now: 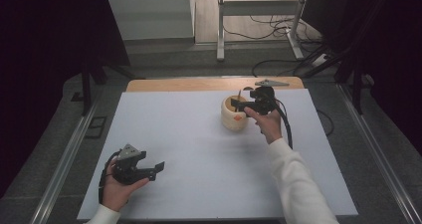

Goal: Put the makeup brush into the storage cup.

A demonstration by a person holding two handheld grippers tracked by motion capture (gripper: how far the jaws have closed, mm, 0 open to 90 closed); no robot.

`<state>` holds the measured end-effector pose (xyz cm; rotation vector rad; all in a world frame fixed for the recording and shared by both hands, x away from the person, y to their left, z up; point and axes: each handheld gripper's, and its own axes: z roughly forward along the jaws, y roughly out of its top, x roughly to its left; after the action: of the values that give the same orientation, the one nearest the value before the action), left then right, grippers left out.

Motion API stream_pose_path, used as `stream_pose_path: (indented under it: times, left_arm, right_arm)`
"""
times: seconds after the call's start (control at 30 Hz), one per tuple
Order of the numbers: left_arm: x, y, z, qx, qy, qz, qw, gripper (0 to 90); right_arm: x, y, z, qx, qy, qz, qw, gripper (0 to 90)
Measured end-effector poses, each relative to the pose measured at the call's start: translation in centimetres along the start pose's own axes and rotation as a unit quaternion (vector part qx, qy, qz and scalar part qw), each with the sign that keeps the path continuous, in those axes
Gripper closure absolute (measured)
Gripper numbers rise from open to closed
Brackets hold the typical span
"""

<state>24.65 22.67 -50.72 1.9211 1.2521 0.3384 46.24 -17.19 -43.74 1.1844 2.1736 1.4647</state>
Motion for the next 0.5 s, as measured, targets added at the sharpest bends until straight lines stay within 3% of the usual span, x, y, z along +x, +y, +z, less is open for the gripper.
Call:
stream_pose_path:
  times: [0.5]
  left_arm:
    - [0.2,0.3,0.2,-0.001,-0.006,-0.002,1.0,15.7]
  right_arm:
    - [0.5,-0.5,-1.3,0.008,0.019,-0.01,0.9997,3.4]
